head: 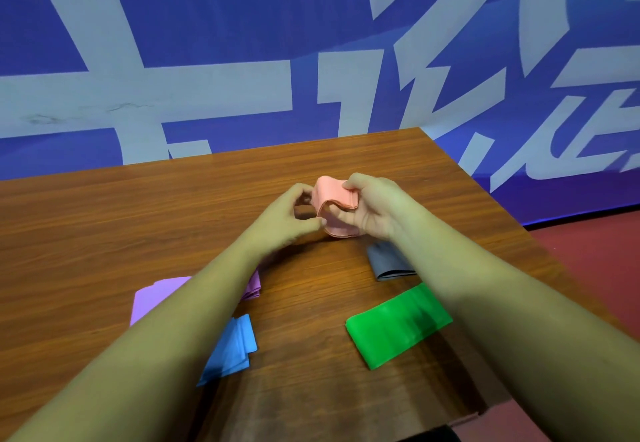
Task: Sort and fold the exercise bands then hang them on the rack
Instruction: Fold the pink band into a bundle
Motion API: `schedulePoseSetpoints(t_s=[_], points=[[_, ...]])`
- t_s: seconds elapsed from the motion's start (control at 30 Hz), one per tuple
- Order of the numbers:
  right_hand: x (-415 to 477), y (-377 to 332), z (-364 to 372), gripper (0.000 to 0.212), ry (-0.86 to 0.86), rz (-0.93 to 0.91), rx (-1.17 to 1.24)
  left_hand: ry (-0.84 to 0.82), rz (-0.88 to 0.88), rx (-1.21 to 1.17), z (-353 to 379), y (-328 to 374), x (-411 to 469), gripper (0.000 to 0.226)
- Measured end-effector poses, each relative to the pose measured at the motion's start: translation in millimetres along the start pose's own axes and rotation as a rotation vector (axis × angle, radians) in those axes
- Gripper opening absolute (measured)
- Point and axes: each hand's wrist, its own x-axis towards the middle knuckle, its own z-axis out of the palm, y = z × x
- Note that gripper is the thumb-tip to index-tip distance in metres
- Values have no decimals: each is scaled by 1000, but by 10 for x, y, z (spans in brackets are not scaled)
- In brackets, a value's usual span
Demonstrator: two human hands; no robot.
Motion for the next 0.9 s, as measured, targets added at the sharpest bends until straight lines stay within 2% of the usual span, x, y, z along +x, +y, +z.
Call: schedulePoseSetpoints(t_s=[0.1,0.23,0.33,0.43,0.53,0.77,0.83,0.9], points=[[8,-52,-100,21,24,7,9,8,-35,14,22,0,0,30],[-7,-50,-120,10,56,-4,-80,-20,-42,-10,26,-13,9,32],[-2,-49,-110,9,118,-53,-157,-41,-62,35,27,3,-1,47],[1,-57,-133,10,141,-73,-187,-75,-20,278,19,-38,23,64],[24,-46,-182,13,157,-109,-258,-44,42,413,13,-60,53,50],[75,-26,-323,12,210,-202,-494,-77,-54,443,-3,-43,42,36],[91,-27,-352,15,235,-228,-555,-80,-60,441,-3,-54,56,42],[96,-36,-379,15,267,-275,-666,-85,-49,513,4,-79,80,59]])
